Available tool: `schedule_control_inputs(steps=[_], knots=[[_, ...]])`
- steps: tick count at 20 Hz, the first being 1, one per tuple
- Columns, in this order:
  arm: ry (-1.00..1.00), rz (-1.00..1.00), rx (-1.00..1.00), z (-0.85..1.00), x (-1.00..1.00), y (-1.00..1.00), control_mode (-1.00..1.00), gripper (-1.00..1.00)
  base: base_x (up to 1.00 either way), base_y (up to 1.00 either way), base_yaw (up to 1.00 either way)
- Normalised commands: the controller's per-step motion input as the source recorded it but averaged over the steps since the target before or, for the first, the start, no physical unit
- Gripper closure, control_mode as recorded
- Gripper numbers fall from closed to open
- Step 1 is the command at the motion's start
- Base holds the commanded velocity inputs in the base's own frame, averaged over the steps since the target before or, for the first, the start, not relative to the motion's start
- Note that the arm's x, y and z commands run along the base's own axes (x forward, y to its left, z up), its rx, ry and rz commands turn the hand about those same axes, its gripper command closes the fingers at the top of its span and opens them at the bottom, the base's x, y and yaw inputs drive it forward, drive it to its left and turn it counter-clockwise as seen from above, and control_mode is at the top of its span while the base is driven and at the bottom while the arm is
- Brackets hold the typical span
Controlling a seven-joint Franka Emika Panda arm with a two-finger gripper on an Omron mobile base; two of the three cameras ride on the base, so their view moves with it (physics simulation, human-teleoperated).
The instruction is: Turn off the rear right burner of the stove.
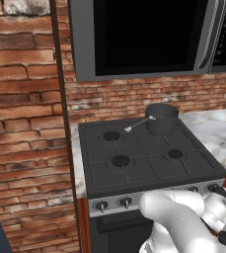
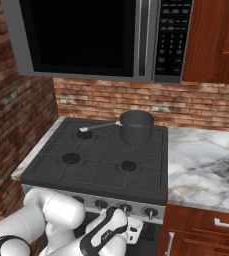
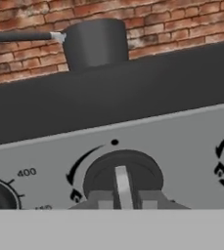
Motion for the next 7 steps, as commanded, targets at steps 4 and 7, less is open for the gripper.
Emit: schedule_control_inputs(steps=[4, 7], knots=[[0.0, -0.03, 0.39, 0.42, 0.1, 0.0, -1.0, 1.0, 0.0, 0.0, 0.0], [0.0, -0.03, 0.38, 0.45, 0.1, 0.0, -1.0, 1.0, 0.0, 0.0, 0.0]])
